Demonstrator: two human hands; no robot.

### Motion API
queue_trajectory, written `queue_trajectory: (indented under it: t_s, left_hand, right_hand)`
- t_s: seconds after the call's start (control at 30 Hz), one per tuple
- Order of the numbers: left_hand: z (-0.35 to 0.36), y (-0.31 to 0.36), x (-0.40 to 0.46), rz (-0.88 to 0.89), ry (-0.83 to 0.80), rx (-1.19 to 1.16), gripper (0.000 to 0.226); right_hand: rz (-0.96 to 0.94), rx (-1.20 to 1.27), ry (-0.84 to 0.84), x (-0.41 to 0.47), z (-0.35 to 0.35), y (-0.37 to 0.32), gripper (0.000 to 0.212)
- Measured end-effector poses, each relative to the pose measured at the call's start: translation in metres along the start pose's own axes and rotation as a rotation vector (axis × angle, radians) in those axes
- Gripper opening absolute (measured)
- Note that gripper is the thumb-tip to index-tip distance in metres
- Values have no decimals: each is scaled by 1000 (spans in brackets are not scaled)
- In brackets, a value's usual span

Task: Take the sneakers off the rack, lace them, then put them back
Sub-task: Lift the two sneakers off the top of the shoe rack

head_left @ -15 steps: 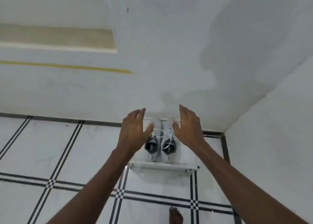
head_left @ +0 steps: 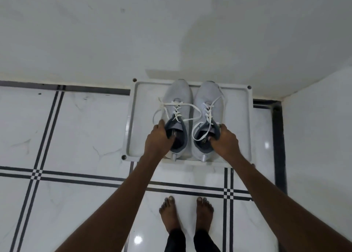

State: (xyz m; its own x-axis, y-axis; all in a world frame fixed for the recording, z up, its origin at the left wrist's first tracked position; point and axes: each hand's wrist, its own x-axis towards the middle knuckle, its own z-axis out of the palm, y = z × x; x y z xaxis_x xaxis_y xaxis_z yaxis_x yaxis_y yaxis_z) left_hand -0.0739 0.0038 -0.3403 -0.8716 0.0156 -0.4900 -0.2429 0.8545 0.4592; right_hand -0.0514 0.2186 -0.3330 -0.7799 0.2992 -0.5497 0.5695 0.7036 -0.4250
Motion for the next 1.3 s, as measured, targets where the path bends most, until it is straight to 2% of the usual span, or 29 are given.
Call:
queue_trajectory:
  t_s: [0.1,0.2,0.47,0.7,0.83,0.9,1.0,1.17,1.3]
  left_hand:
    - [8,-7,16,-9,51,45,30]
    - [8,-10,23,-7,84,61,21]
    - [-1,-8,-3,-14,168,32,17]
    - [-28,-10,-87,7,230,-88,17]
    - [-36,-18,-144,19,230,-143,28]
    - [-32,-28,-174,24,221,-148,27]
    - [-19,-51,-212,29,217,-142,24]
    - [20,-98,-272,33,180,-175,16]
    - [69,-142,-300,7,155,-150,19]
  right_hand:
    - [72,57,43,13,13,4,35]
    - [116,84,91,18,17,4,28]
    - [157,152,116,0,9,4,22]
    - [51,215,144,-70,-13,16,15]
    - [21,314,98,-127,-21,29,25]
    - [11,336,71,-157,-17,40,22]
    - [-11,323,22,-198,-5,59,18]
    - [7,282,13,-257,44,106,25]
    - [46,242,-11,-282,100,142,29]
